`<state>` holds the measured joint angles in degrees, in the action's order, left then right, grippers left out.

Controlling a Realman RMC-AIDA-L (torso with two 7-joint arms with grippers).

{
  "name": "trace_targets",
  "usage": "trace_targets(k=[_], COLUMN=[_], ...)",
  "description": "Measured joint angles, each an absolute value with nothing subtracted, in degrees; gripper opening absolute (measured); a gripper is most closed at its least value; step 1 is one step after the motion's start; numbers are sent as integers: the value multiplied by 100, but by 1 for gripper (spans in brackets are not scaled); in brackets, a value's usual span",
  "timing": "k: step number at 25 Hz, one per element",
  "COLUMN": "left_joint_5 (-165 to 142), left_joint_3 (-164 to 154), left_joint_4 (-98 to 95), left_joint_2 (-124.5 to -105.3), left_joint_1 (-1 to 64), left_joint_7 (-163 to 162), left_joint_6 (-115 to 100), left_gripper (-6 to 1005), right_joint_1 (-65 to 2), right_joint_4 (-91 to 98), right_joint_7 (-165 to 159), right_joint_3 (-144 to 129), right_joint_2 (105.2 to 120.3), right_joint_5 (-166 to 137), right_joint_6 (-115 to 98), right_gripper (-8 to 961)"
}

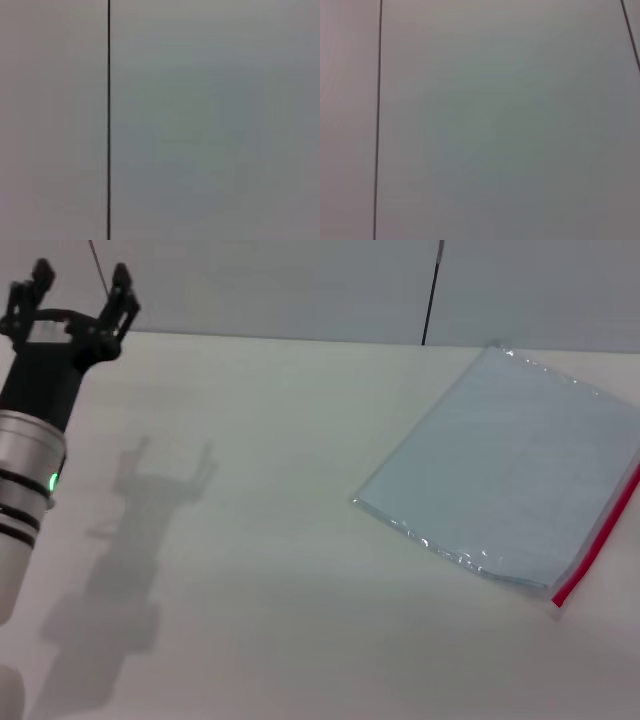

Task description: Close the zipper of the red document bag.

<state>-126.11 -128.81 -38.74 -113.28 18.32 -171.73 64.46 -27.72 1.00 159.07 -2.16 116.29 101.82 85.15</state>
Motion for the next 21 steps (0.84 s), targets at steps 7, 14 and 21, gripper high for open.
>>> trace_targets(k=[7, 14, 21], left_joint_5=[-12631, -12577, -12569], left_joint_3=[-12896, -12894, -12893], left_joint_4=[-3167, -3180, -3180], left_joint_2=[-11624, -11623, -11627], left_joint_1=[2052, 2046, 2059], left_joint_7=[-17156, -17156, -17155], left_joint_6=[7149, 7179, 7182], left_gripper=[859, 855, 852], right_joint_1=[-2802, -2811, -2813], right_joint_4=[3, -33, -36], right_joint_7=[15903, 15900, 15899], right_joint_3=[-212, -211, -211], right_joint_2=[11632, 11634, 11636], right_joint_5=[10146, 10131, 10132], right_joint_6=[8528, 8537, 8543], right_gripper=[888, 882, 882])
